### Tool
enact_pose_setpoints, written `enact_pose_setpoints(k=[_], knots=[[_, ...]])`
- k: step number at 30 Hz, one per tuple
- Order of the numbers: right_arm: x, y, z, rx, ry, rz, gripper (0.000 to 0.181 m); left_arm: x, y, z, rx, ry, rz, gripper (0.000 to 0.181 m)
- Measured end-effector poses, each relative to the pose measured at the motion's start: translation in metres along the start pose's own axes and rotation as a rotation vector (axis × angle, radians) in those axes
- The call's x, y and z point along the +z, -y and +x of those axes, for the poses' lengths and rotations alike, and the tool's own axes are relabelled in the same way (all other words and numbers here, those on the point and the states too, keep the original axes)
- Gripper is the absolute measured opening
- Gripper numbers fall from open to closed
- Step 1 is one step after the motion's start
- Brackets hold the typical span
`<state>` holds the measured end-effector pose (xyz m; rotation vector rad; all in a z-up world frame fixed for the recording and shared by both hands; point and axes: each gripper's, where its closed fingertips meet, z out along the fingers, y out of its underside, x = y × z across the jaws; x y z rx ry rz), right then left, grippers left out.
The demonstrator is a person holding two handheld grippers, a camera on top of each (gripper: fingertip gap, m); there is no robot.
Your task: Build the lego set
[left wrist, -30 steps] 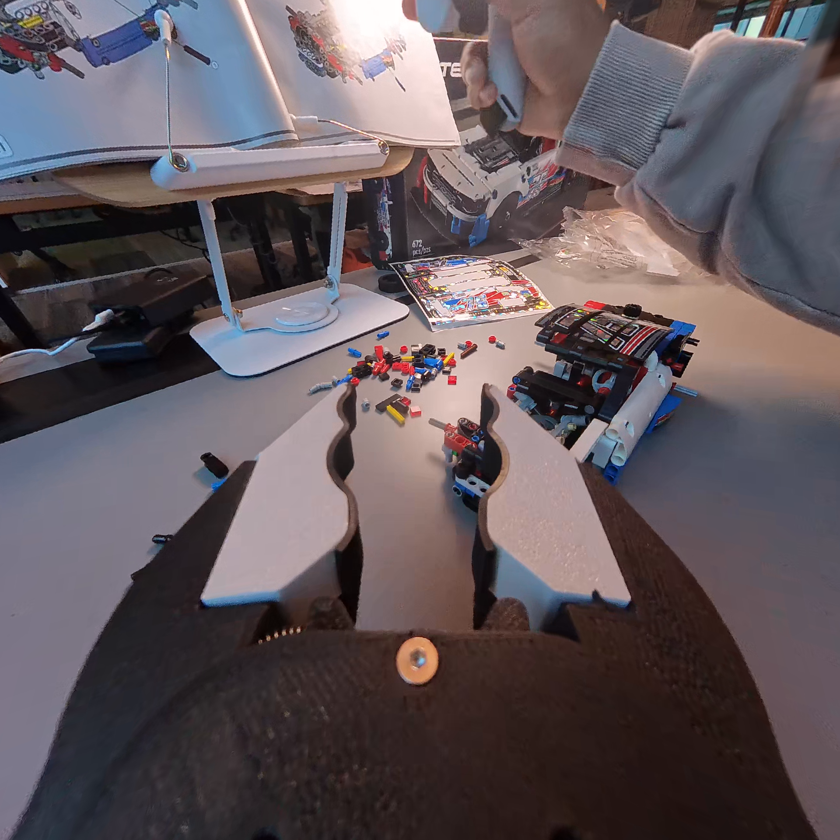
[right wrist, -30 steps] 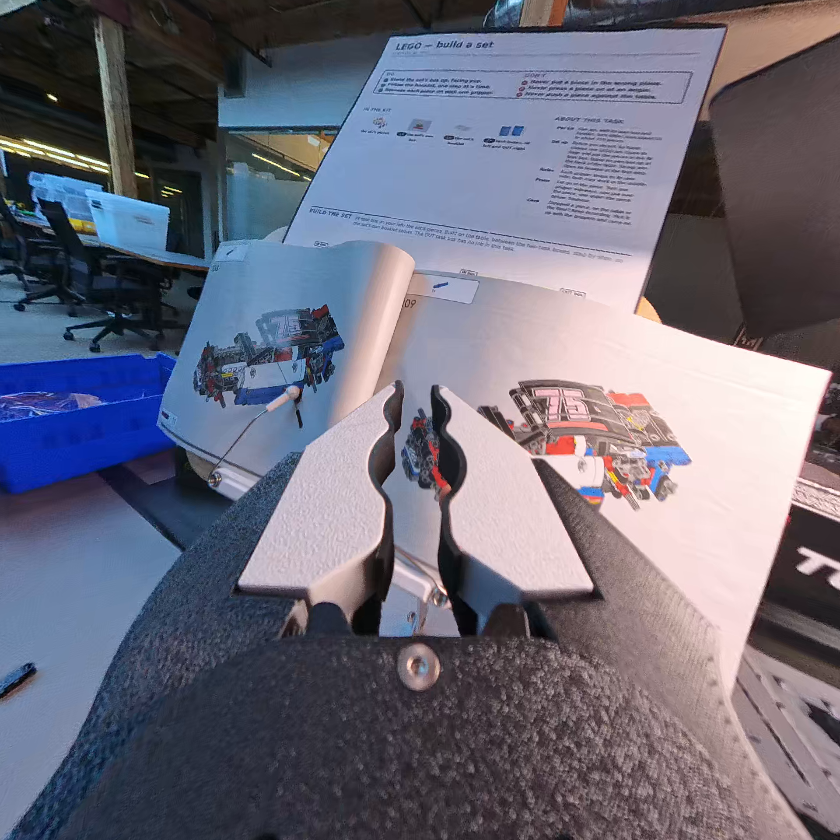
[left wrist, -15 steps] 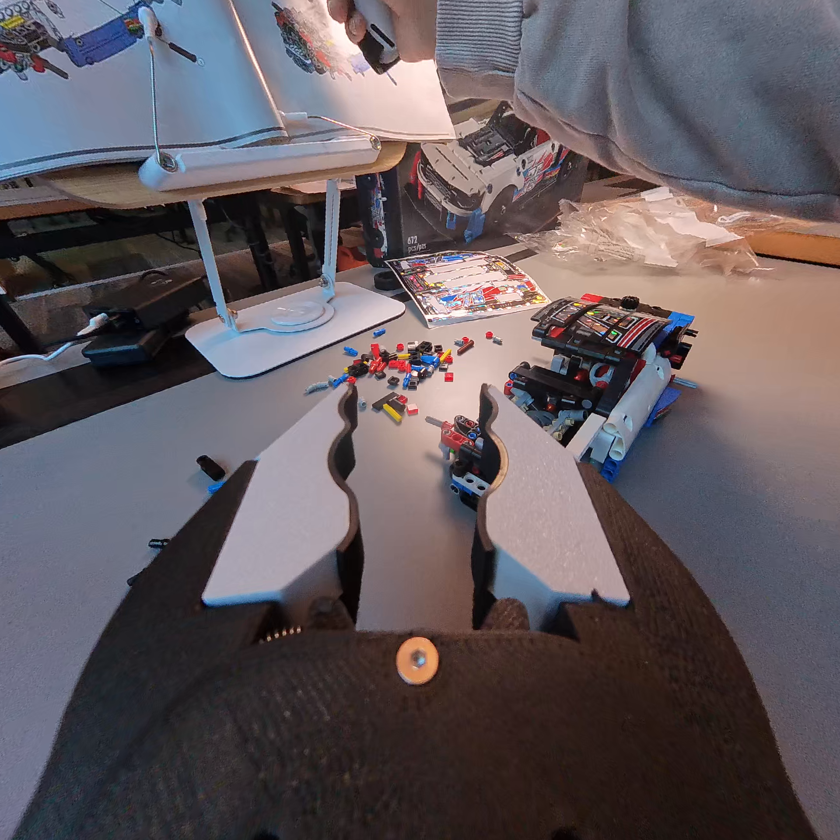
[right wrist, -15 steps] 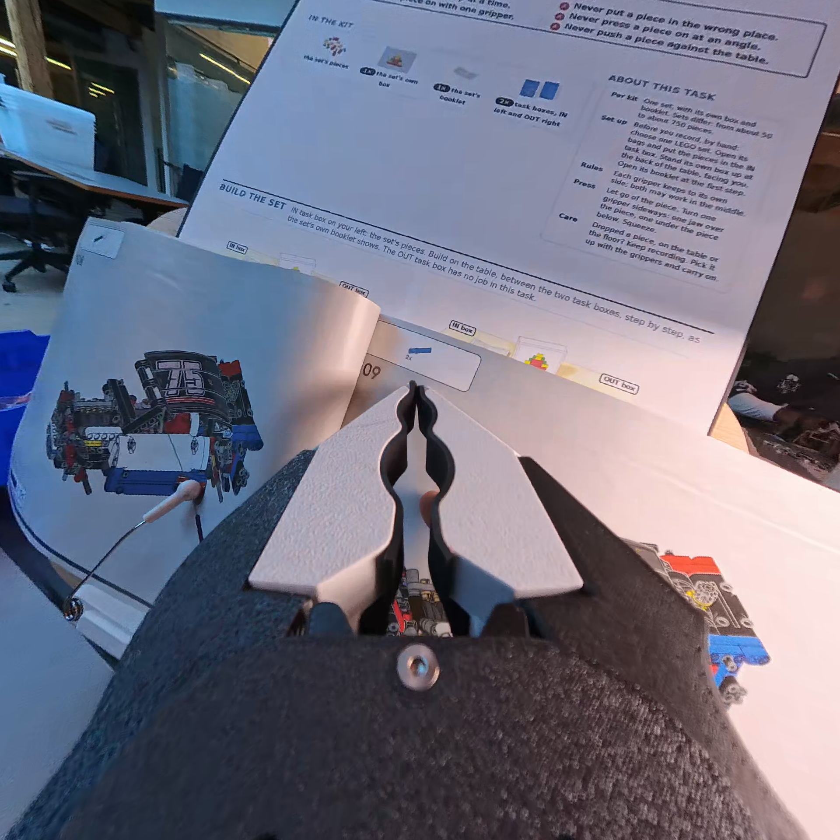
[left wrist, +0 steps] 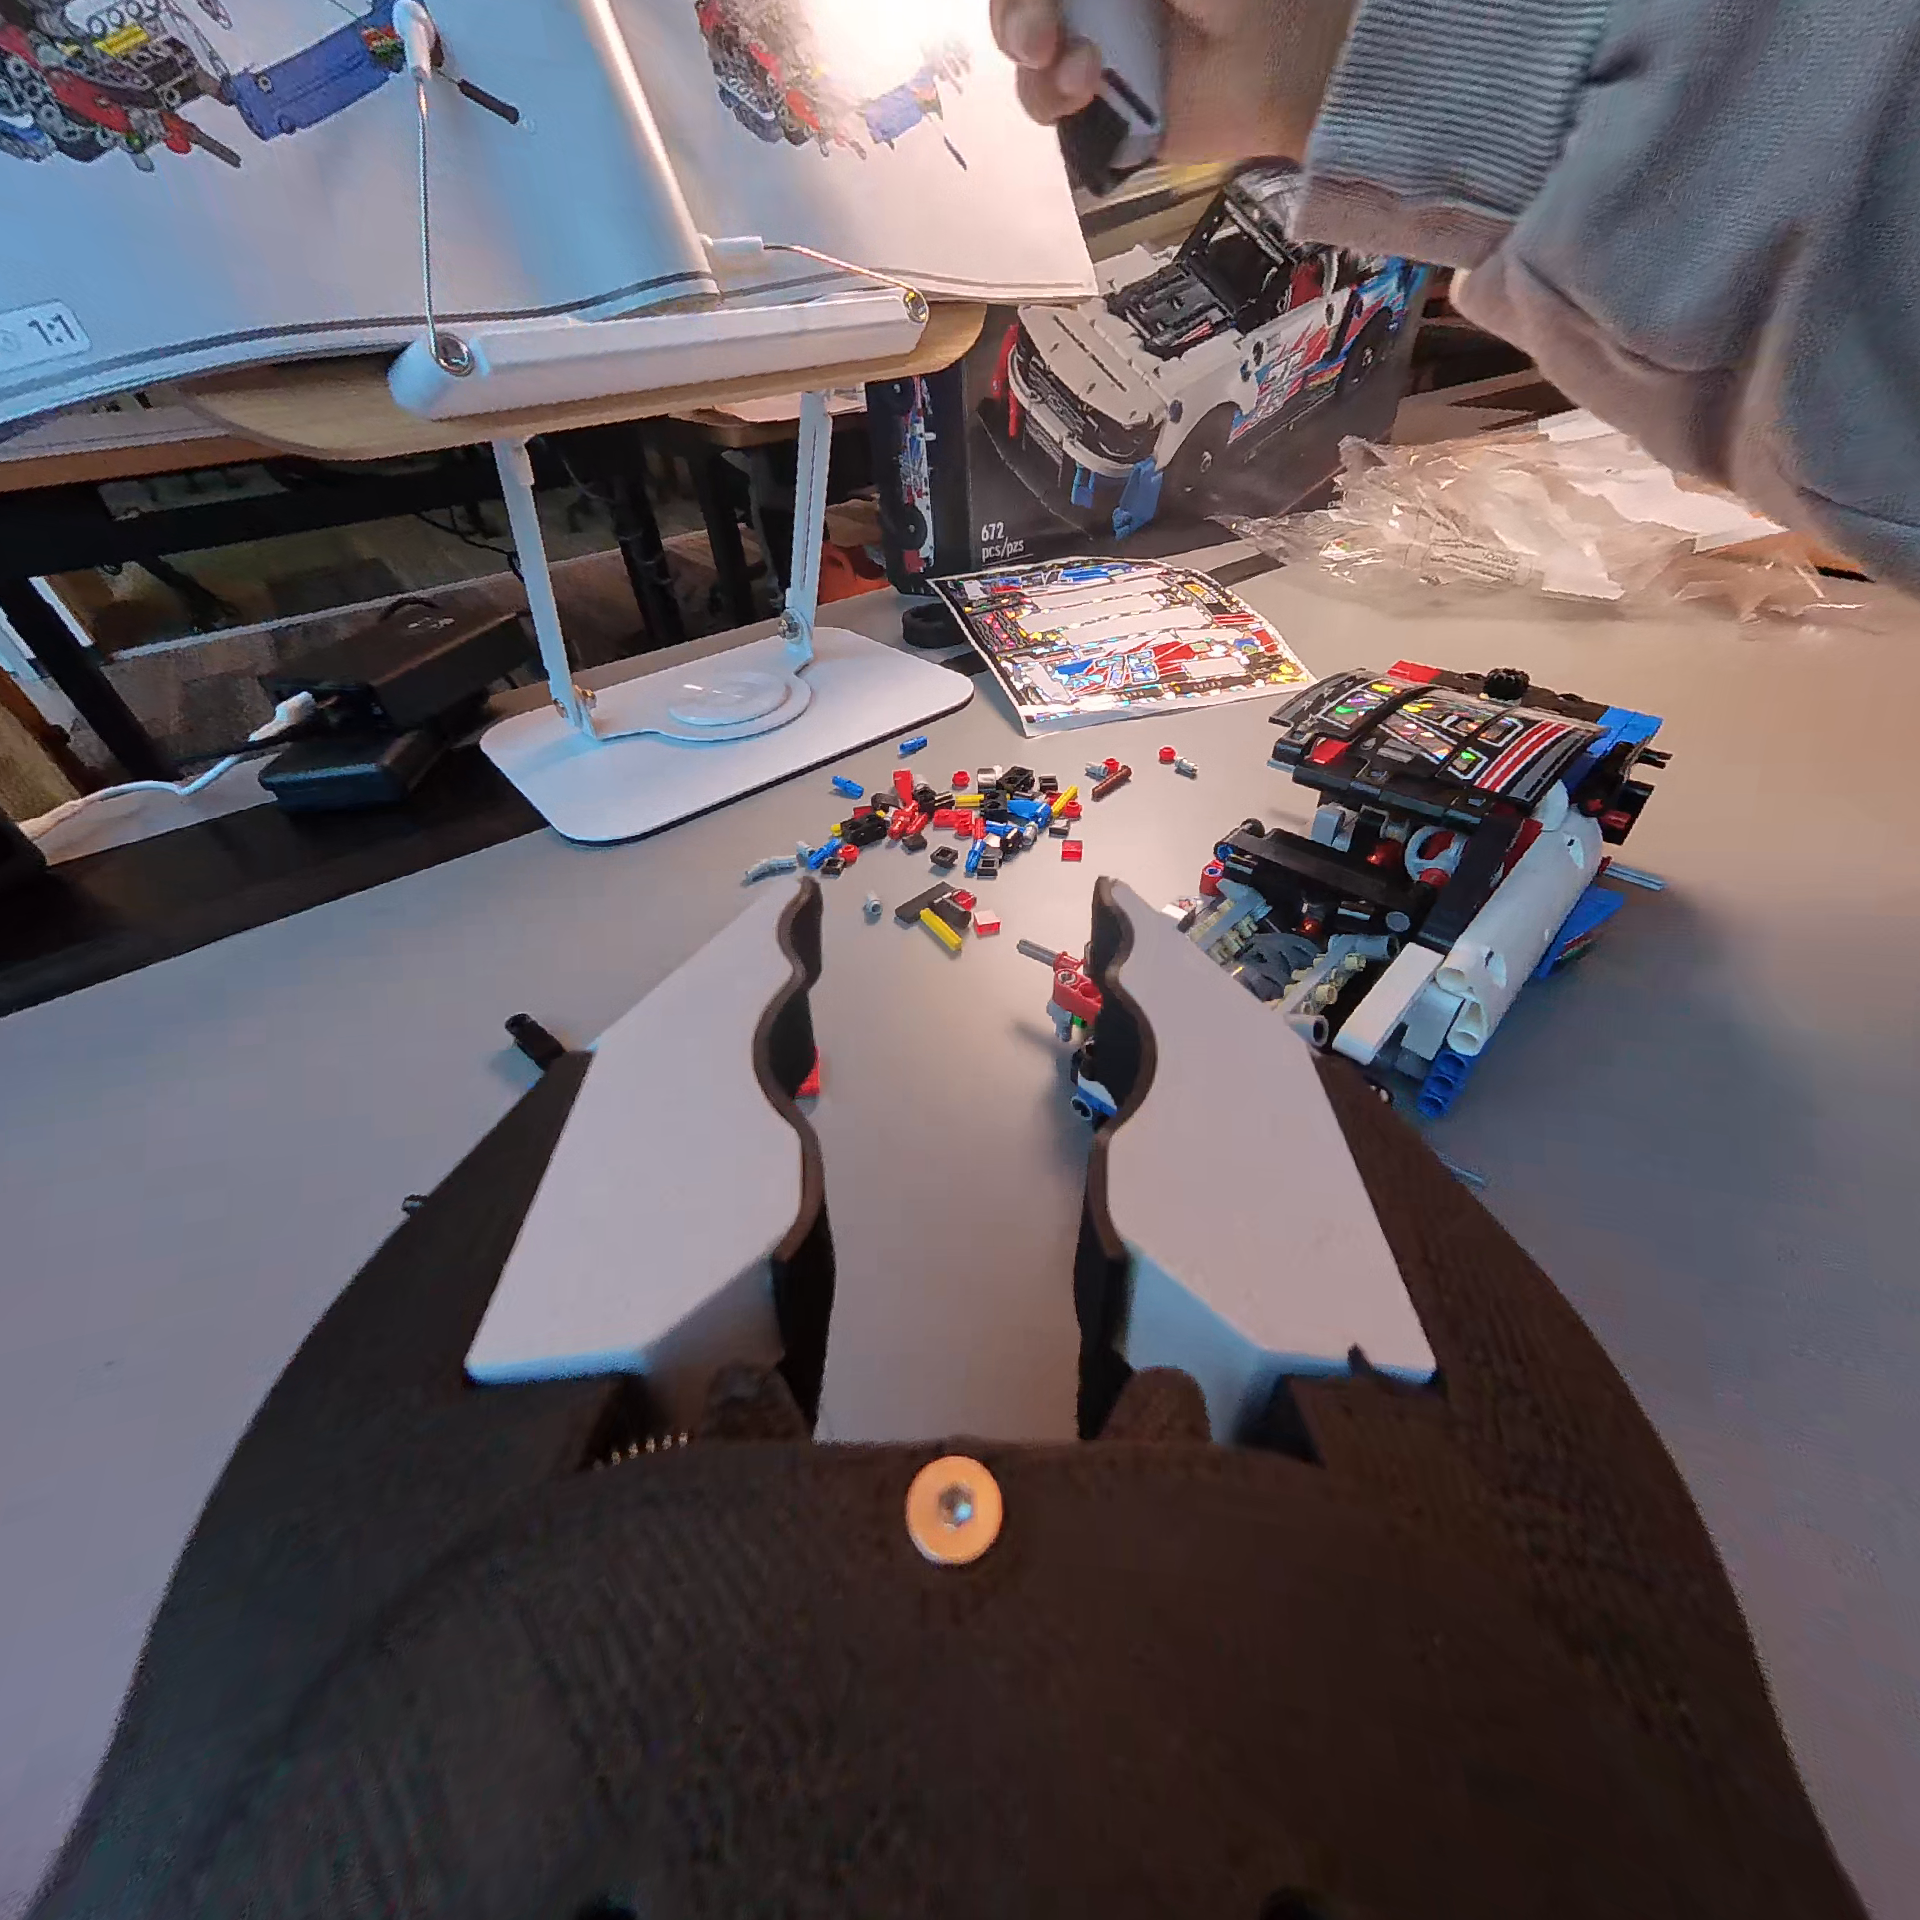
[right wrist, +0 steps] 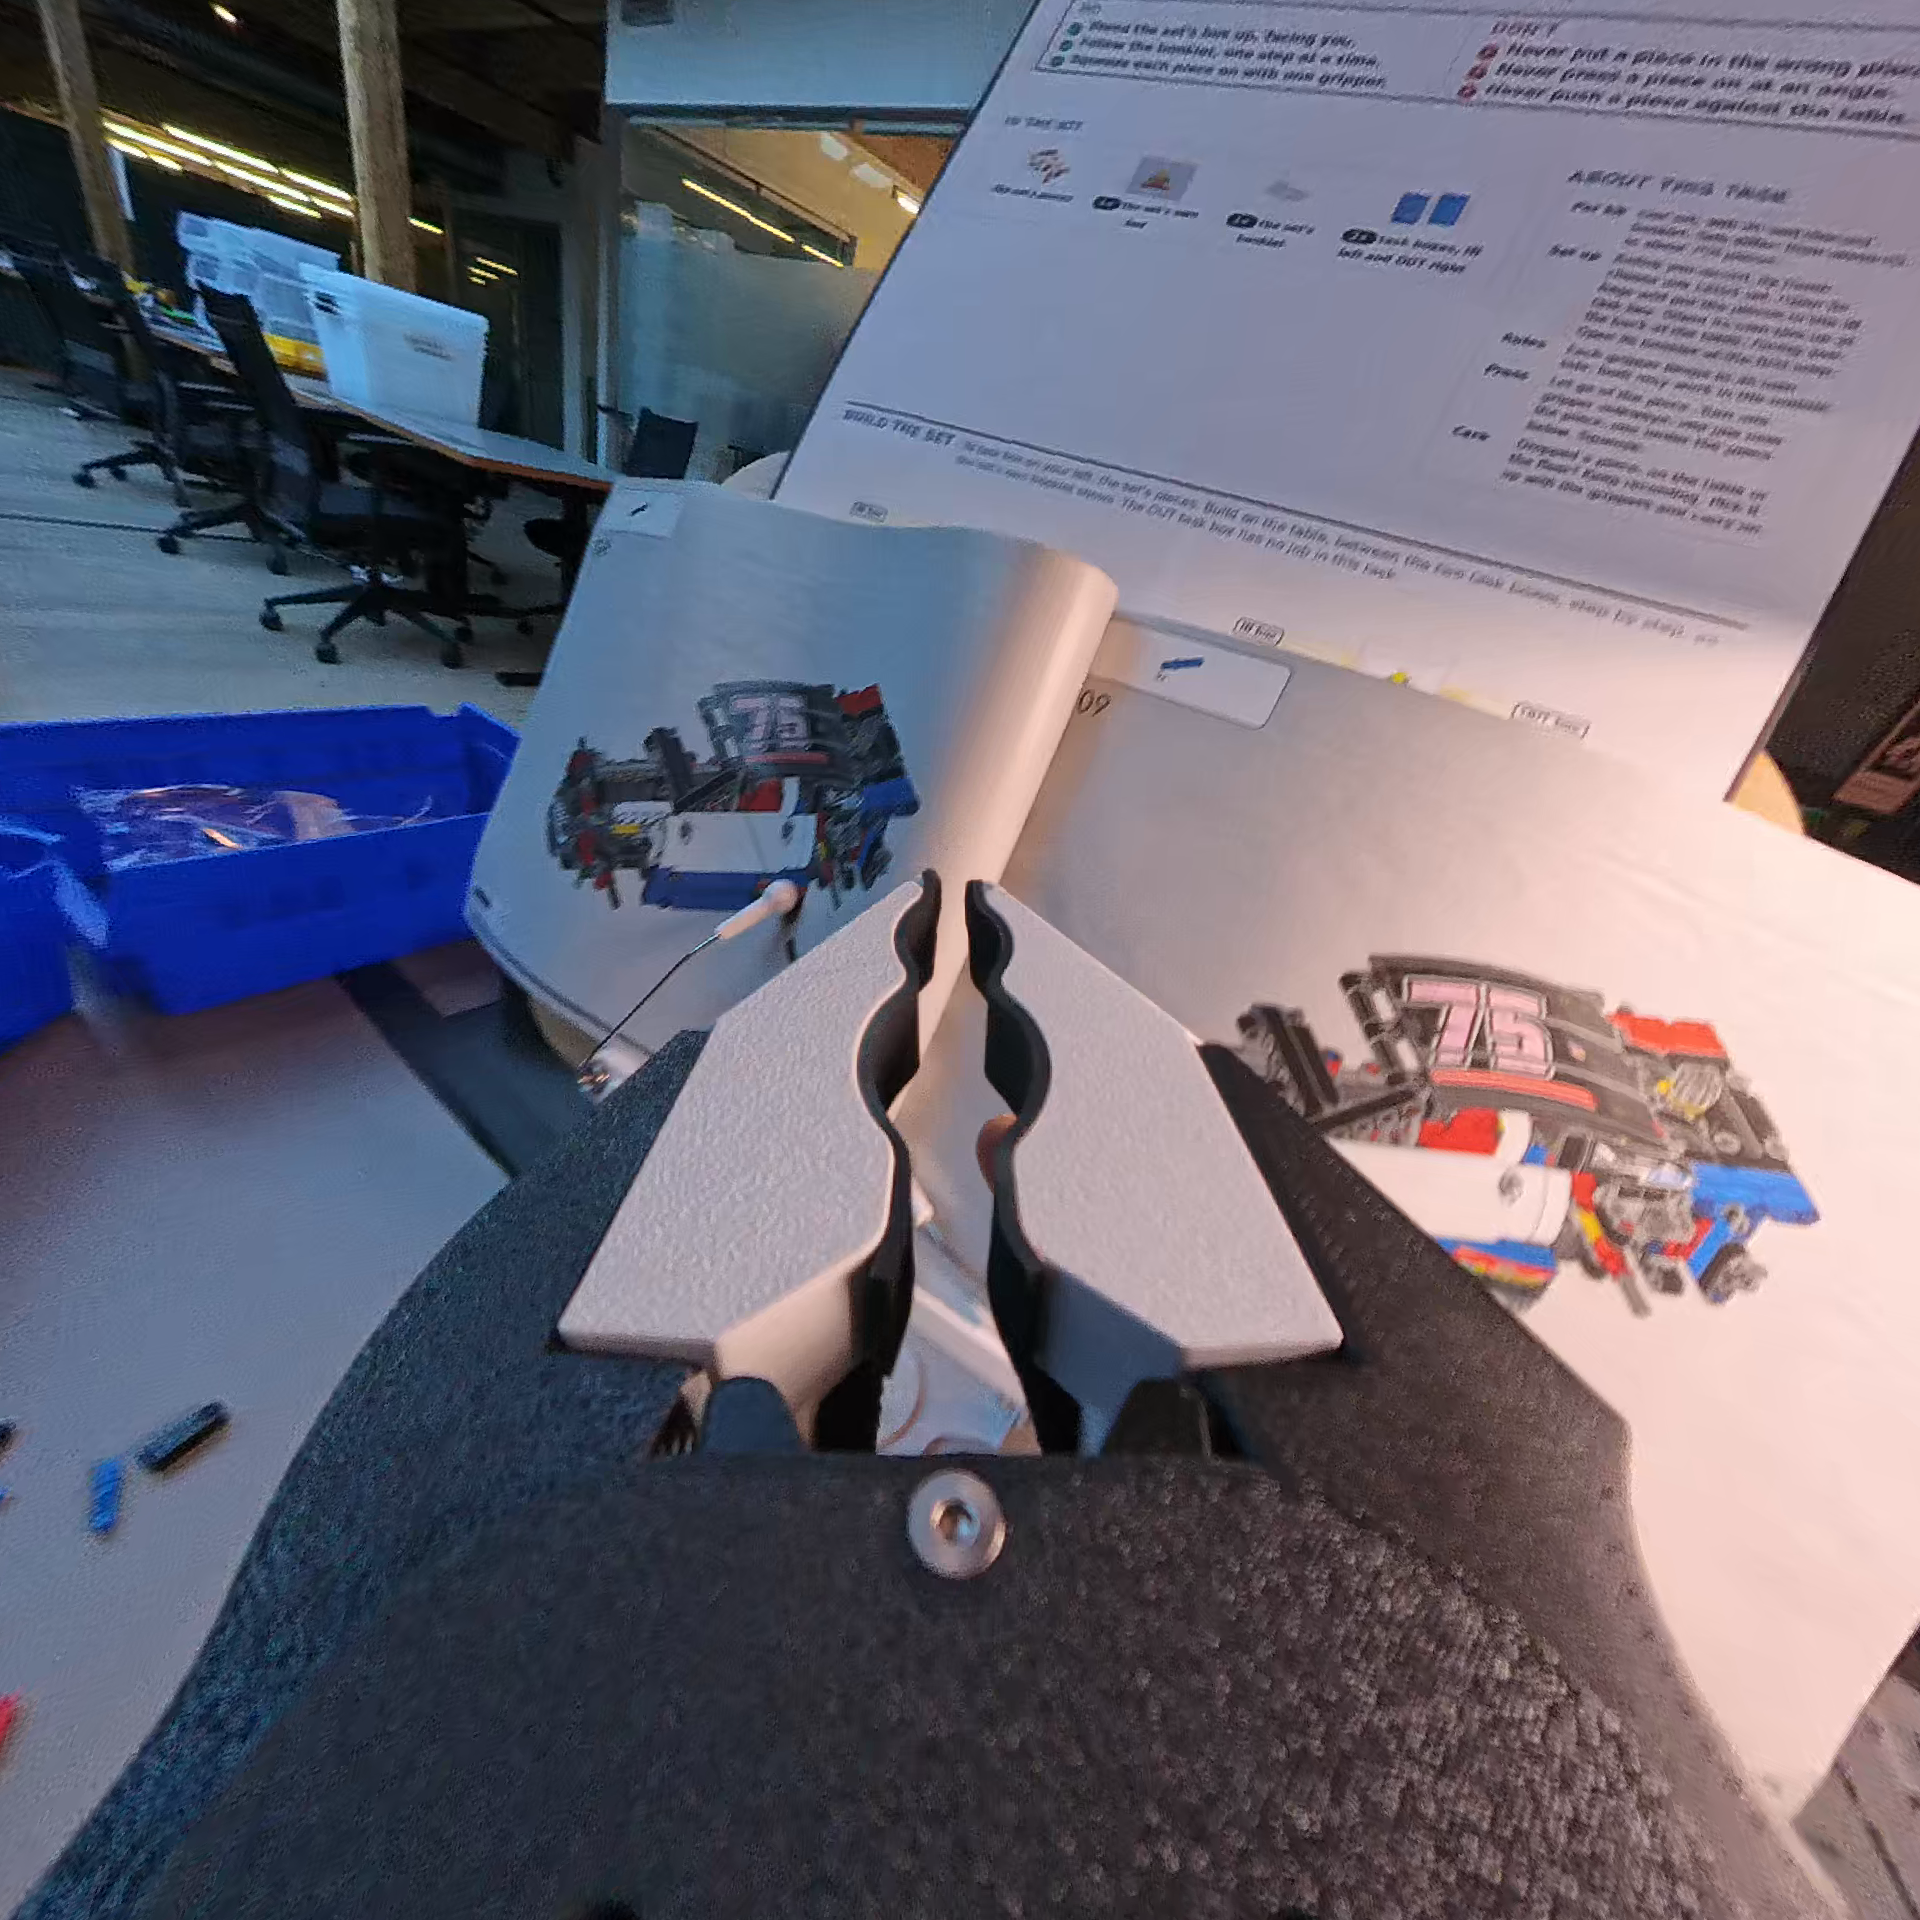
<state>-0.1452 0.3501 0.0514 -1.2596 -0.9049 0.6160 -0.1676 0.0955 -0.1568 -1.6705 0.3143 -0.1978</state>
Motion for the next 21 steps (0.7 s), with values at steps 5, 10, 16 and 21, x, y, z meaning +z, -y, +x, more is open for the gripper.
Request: enact_pose_setpoints(k=[5, 10, 16, 21], knots=[[-0.07, -0.038, -0.03, 0.088, 0.06, -0.049, 0.005, 0.003, -0.009, -0.011, -0.032, 0.029, -0.038, 0.05], [-0.137, -0.09, -0.045, 0.175, 0.068, -0.136, 0.008, 0.003, -0.018, -0.037, -0.075, 0.115, -0.107, 0.05], [-0.207, -0.127, -0.053, 0.249, 0.073, -0.195, 0.007, 0.02, -0.04, -0.078, -0.119, 0.137, -0.427, 0.042], [-0.248, -0.138, -0.049, 0.306, 0.047, -0.195, 0.007, 0.036, -0.067, -0.105, -0.135, 0.163, -0.661, 0.049]])
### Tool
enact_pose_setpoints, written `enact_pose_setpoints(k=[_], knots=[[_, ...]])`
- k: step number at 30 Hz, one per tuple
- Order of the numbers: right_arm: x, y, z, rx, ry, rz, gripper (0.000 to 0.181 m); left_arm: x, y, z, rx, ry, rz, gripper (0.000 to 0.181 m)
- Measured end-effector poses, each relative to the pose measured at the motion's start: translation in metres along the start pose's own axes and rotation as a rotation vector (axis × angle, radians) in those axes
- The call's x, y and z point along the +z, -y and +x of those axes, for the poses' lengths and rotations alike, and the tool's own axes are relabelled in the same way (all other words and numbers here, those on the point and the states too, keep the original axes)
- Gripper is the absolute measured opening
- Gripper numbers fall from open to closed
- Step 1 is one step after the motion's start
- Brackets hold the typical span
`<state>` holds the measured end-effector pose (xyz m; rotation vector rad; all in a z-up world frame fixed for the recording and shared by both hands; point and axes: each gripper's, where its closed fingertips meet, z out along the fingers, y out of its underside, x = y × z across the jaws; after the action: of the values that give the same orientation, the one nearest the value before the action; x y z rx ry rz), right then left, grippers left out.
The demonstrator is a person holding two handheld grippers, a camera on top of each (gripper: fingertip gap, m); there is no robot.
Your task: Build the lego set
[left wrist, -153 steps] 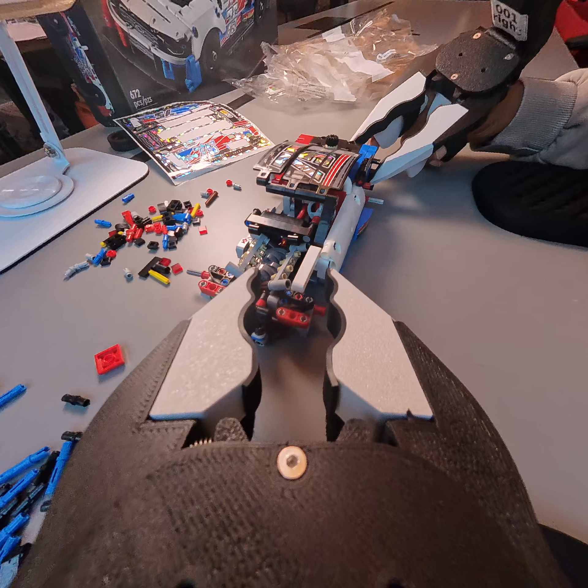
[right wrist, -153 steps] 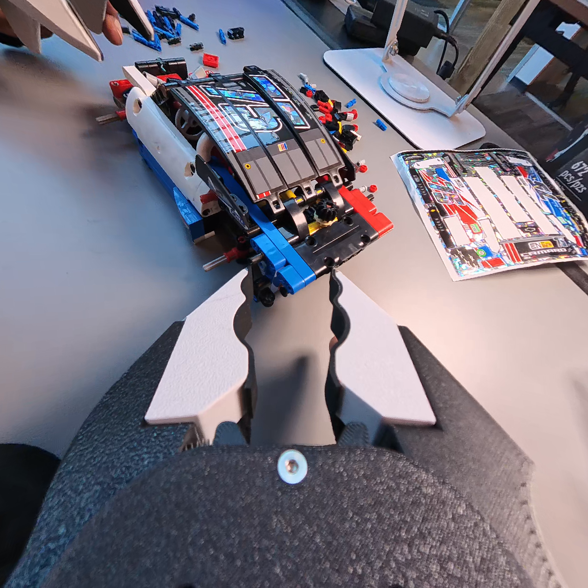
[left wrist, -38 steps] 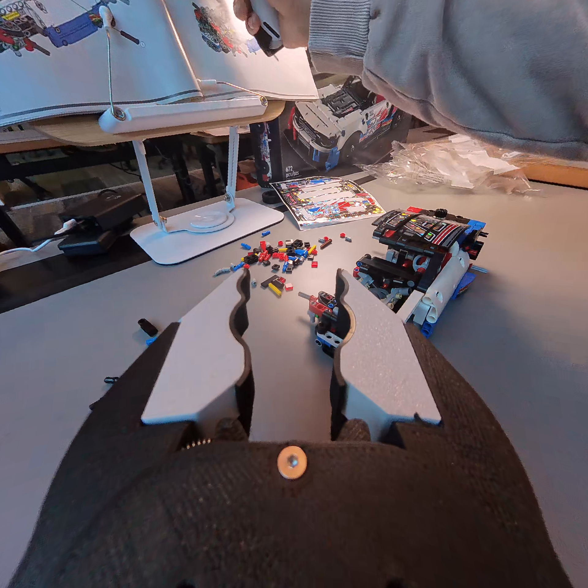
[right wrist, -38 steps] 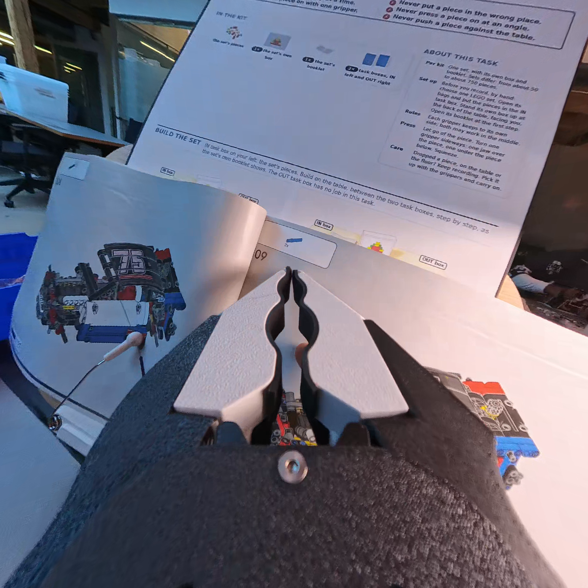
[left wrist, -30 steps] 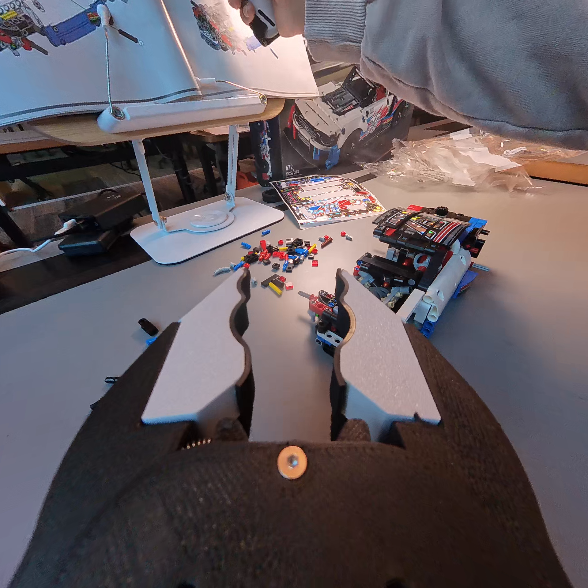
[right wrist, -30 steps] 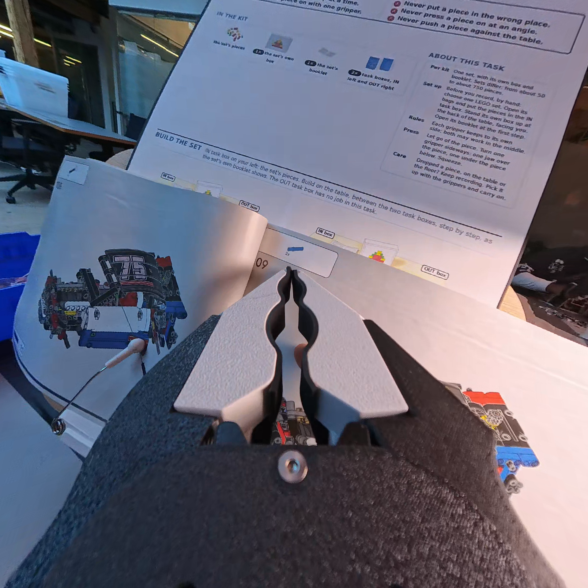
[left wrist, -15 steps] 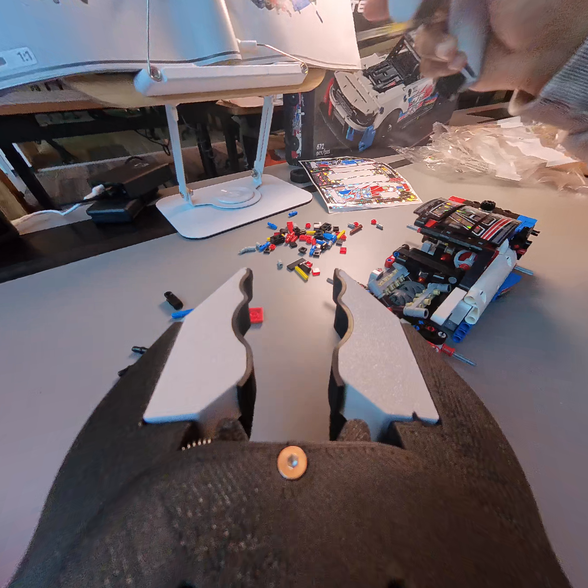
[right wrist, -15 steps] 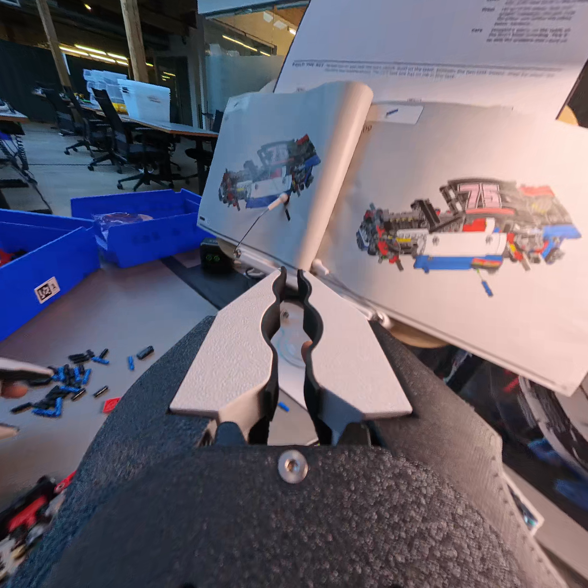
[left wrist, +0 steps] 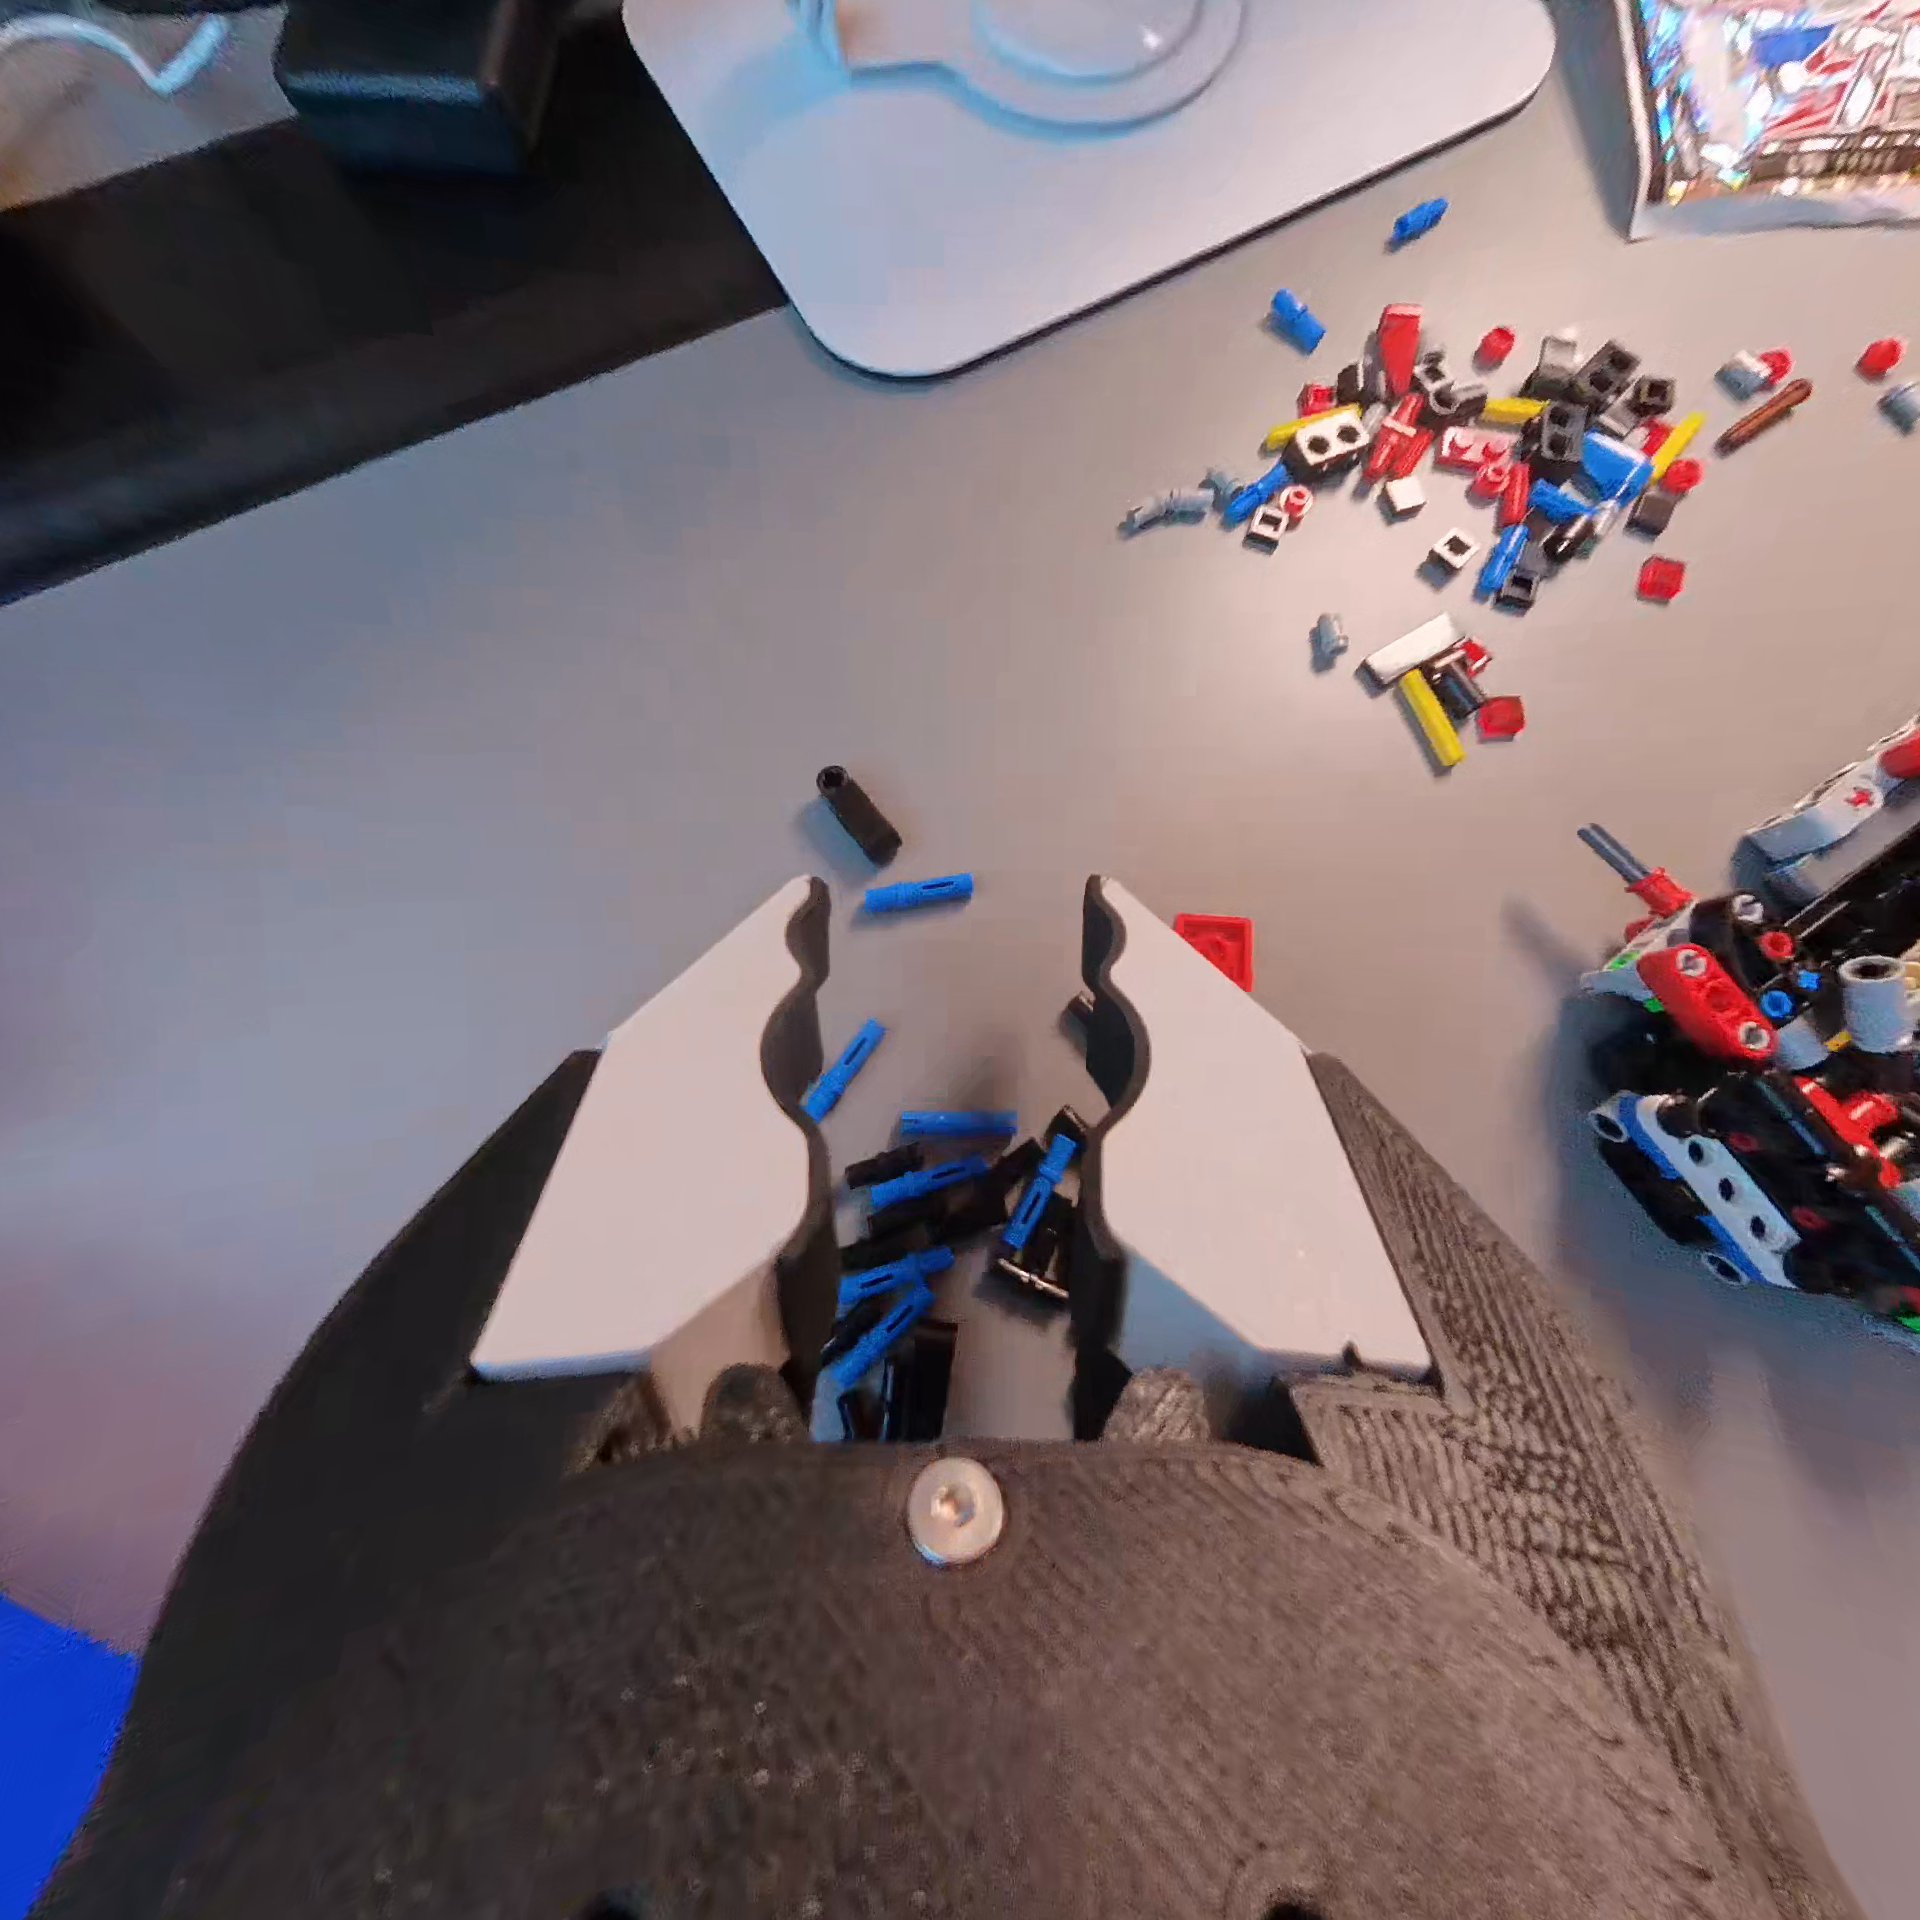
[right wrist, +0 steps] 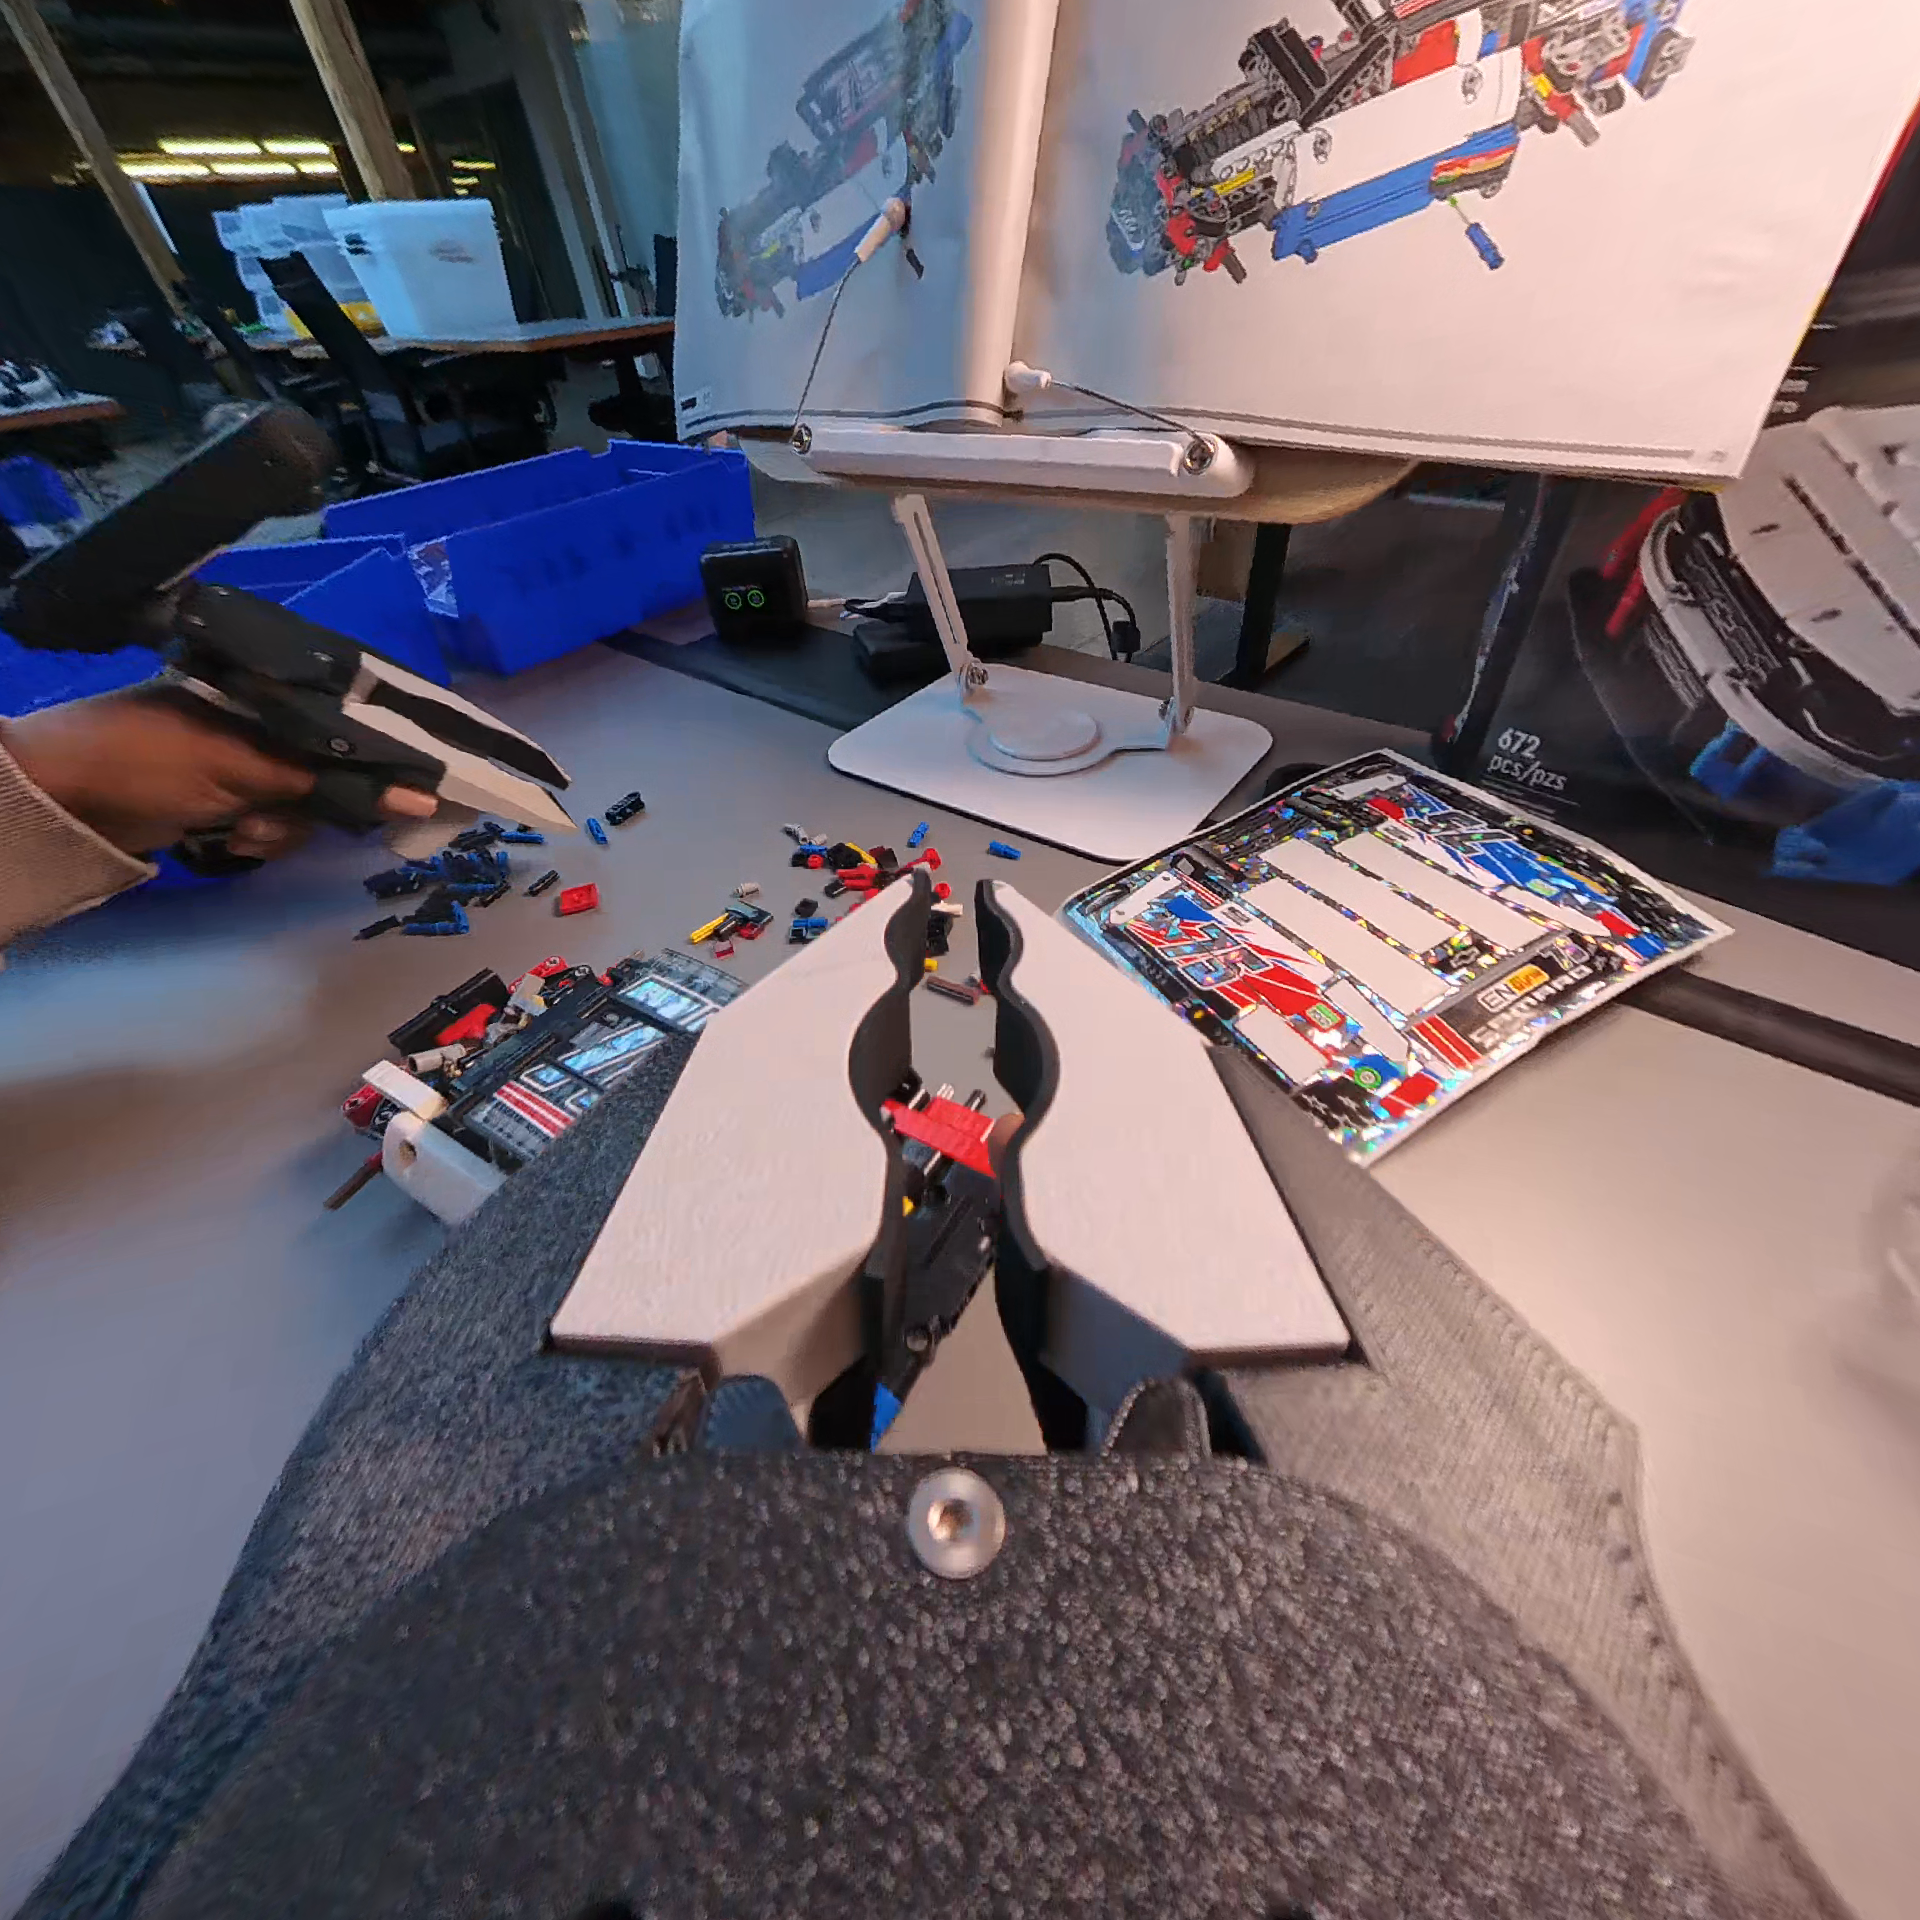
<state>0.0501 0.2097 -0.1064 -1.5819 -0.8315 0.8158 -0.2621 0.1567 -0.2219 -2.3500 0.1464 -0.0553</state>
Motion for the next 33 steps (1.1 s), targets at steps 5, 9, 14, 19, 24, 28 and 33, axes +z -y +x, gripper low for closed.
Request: enact_pose_setpoints(k=[5, 9, 14, 19, 24, 28, 33], knots=[[-0.026, -0.012, 0.01, 0.02, -0.025, 0.004, 0.007, 0.016, -0.012, -0.006, -0.023, -0.015, -0.076, 0.041], [-0.033, -0.019, 0.013, 0.029, -0.023, -0.001, 0.008, 0.02, -0.015, -0.008, -0.006, -0.01, -0.085, 0.031], [-0.034, -0.021, 0.014, 0.022, -0.027, 0.003, 0.007, 0.021, -0.014, -0.004, 0.061, -0.026, -0.089, 0.007], [-0.035, -0.025, 0.014, 0.015, -0.026, -0.002, 0.007, 0.021, -0.015, 0.0, 0.142, -0.058, -0.089, 0.0], [-0.034, -0.026, 0.013, 0.022, -0.015, -0.002, 0.007, 0.019, -0.013, -0.004, 0.16, -0.039, -0.079, 0.001], [-0.032, -0.03, 0.012, 0.016, -0.01, -0.013, 0.007, 0.021, 0.002, -0.001, 0.195, -0.056, -0.042, 0.011], [-0.032, -0.033, 0.013, 0.019, -0.007, -0.022, 0.007, 0.032, 0.005, -0.005, 0.24, -0.061, -0.156, 0.017]])
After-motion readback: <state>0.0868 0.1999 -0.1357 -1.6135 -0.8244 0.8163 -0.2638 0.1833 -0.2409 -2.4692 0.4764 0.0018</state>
